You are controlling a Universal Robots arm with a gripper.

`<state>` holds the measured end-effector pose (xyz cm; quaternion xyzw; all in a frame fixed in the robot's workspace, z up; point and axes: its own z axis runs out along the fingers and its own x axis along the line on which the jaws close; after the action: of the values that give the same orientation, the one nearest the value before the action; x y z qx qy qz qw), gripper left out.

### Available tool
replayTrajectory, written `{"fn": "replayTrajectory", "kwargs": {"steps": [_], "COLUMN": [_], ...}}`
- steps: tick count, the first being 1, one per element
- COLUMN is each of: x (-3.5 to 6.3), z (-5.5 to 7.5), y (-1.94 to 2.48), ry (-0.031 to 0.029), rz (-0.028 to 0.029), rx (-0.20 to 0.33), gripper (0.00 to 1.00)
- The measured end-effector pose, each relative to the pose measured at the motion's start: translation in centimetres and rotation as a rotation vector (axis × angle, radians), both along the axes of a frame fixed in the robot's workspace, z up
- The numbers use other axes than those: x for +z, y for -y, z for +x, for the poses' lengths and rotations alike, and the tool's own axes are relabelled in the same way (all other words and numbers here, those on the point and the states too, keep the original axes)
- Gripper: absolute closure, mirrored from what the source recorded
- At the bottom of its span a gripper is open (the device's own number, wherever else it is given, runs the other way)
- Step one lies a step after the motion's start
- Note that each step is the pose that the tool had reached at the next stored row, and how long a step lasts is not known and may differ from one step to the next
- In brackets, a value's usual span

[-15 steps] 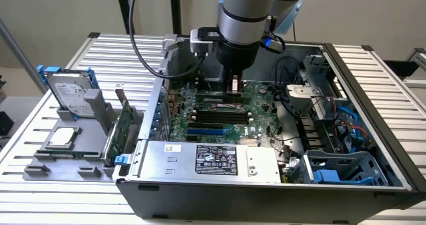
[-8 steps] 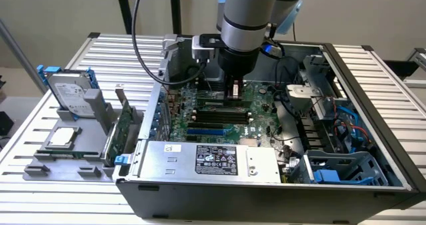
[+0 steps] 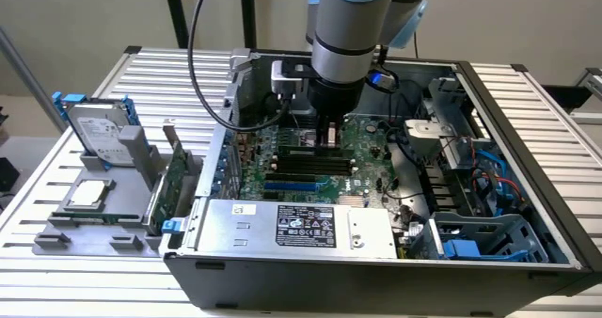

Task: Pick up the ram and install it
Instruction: 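Insert the ram into the slot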

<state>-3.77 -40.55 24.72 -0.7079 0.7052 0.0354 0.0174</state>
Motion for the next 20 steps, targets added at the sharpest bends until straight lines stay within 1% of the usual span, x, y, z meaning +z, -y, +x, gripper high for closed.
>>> {"fn": "replayTrajectory", "kwargs": {"steps": [6,8,16,20], "x": [-1.04,-1.16,-1.47,-1.56], "z": [0.0,0.0,0.0,0.0], "y": [0.16,0.17,0.25,0.37], "ry": [0.0017,0.0021,0.0022,0.0037], "rz": [-0.0003,-0.0015,-0.0016,-0.0020], "rx": [0.000,0.000,0.000,0.000], "gripper": [1.00,1.00,1.00,1.00]}}
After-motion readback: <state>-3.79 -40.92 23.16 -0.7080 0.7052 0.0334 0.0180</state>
